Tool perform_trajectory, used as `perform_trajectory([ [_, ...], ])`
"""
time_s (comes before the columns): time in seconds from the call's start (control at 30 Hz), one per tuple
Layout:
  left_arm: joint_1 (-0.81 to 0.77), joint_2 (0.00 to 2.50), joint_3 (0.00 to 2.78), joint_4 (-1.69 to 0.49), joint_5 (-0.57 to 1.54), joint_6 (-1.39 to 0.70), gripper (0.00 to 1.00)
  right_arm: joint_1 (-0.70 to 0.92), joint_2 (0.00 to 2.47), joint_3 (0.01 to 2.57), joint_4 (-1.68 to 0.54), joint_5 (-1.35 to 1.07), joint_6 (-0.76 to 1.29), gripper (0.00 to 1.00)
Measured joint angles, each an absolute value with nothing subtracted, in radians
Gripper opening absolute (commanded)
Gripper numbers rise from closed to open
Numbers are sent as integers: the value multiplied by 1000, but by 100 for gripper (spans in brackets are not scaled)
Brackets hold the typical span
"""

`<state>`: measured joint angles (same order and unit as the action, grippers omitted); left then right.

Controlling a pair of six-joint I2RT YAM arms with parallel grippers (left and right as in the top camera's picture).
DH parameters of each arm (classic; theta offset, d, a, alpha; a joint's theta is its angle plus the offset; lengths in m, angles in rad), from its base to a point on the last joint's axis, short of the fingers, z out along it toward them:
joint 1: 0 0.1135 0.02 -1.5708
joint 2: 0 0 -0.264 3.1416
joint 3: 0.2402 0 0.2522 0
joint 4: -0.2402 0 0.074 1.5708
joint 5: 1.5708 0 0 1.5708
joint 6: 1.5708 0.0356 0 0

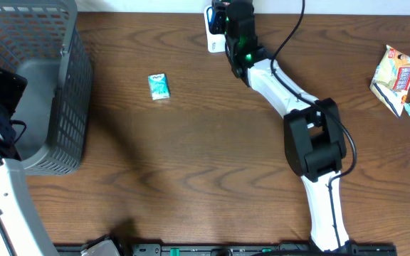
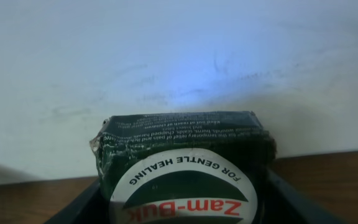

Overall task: Scan the item barcode
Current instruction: 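Hold the Zam-Buk tin up against the scanner face, right gripper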

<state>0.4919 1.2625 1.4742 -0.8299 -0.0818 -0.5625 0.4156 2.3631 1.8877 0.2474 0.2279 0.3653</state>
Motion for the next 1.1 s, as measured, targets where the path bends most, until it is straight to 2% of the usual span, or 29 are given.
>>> perform_trajectory([
  [0.17,492,1262,1474,-830,-81,-562,98,416,2382,1888,305,229,313,41],
  [0.53,492,1262,1474,-830,-81,-562,98,416,2462,1895,351,224,244,32],
  [0.87,492,1262,1474,-830,-81,-562,98,411,2464,1895,387,224,236,31],
  [1.1,492,1262,1474,-830,-81,-562,98,353,2445,1896,256,219,236,26],
])
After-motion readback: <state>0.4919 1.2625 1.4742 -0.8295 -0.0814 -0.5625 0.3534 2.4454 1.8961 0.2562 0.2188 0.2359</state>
